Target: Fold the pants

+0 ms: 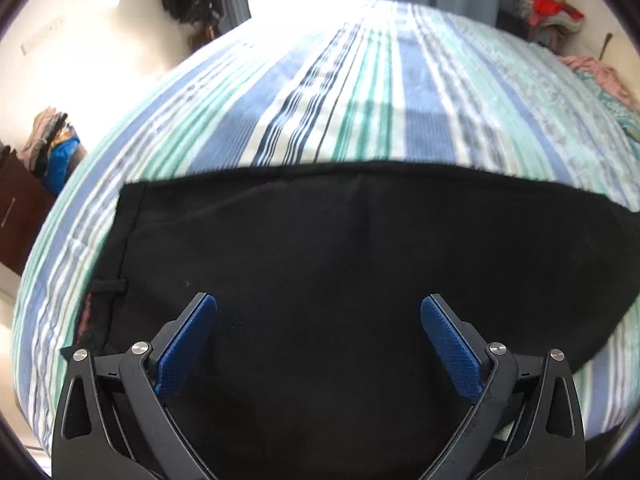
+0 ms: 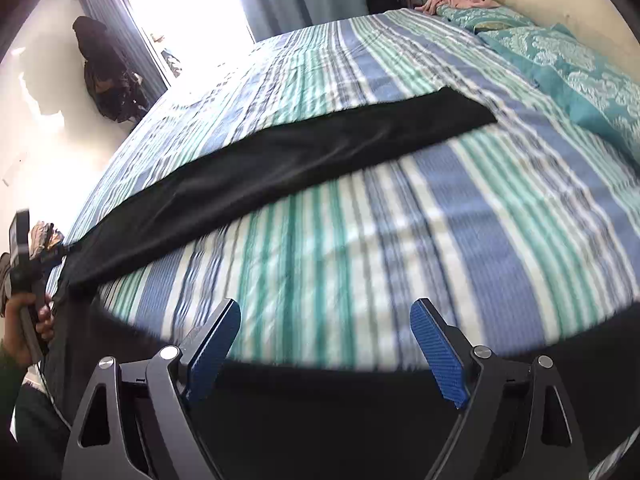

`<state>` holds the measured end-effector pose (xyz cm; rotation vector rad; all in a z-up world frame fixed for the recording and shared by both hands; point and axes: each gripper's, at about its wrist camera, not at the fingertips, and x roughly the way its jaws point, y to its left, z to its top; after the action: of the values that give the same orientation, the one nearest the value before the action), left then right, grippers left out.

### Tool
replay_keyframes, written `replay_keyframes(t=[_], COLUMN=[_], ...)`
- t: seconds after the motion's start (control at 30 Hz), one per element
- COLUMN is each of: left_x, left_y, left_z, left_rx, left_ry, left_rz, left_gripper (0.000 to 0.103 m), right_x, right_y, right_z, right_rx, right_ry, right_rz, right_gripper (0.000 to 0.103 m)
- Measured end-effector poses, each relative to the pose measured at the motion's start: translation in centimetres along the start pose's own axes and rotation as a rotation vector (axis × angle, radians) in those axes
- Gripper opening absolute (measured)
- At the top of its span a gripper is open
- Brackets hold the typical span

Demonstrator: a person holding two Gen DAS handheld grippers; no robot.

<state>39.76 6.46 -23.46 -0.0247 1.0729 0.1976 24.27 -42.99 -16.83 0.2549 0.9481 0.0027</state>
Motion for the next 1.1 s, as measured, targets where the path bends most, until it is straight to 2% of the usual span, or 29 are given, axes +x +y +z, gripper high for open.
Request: replay_keyframes(t=[0.03, 0.1, 0.27, 0.37, 0.47, 0.53, 0.57, 0.6, 0.7, 0.8, 0.87, 0.97, 1.03, 1.1], left_x=[1.7, 1.2, 1.2, 1.2, 1.2, 1.6, 1.6, 1.6, 1.6, 1.5, 1.4, 1.2, 1.0, 0.9], left_y=[0.4, 1.7, 1.7, 2.0, 1.7, 1.6, 1.6, 1.6, 1.5, 1.5, 1.5, 1.4, 1.2, 1.2], left_z=[-0.7, -2.2, -2.6, -3.0, -3.3, -2.8, -2.9, -2.9, -2.8, -2.7, -2.7, -2.6, -2.4, -2.4], left_rx=[0.005, -0.041, -0.029, -0.031, -0.032, -0.032, -0.032, -0.032, -0.032, -0.031, -0.029, -0.028, -0.022, -0.03], left_ry=[0.025, -0.085, -0.115, -0.134, -0.15, -0.157, -0.159, -0.16, -0.161, -0.159, -0.158, -0.153, -0.149, -0.136], left_rz=[-0.032, -0.109, -0.09, -0.096, -0.097, -0.097, -0.098, -0.098, -0.097, -0.094, -0.09, -0.078, -0.06, -0.047], left_gripper=[0.103, 0.103, 0.103, 0.103, 0.103, 0.103, 0.103, 0.102, 0.102, 0.103, 0.103, 0.103, 0.103, 0.103], right_x=[0.9, 3.1, 9.4, 14.1, 18.6, 20.5, 21.1, 21.3, 18.2, 11.2, 5.6, -2.6, -6.4, -7.8], right_y=[-1.5, -5.2, -13.6, -15.4, -14.8, -14.7, -14.8, -15.0, -14.2, -12.3, -10.9, -8.5, -7.4, -6.7], right_z=[2.5, 7.6, 19.2, 23.5, 25.4, 26.0, 26.0, 25.9, 24.9, 21.8, 18.4, 11.8, 6.7, 1.1], right_rx=[-0.003, 0.011, 0.116, 0.164, 0.101, 0.078, 0.088, 0.102, 0.09, 0.015, -0.016, -0.056, -0.047, 0.011], right_ry=[0.001, 0.019, 0.082, 0.149, 0.19, 0.183, 0.182, 0.18, 0.043, -0.116, -0.204, -0.32, -0.357, -0.319], right_rz=[-0.025, -0.065, -0.192, -0.202, -0.311, -0.35, -0.322, -0.292, -0.234, -0.207, -0.18, -0.197, -0.226, -0.289], right_gripper=[0.087, 0.087, 0.087, 0.087, 0.085, 0.066, 0.035, 0.014, 0.009, 0.009, 0.009, 0.007, 0.007, 0.007])
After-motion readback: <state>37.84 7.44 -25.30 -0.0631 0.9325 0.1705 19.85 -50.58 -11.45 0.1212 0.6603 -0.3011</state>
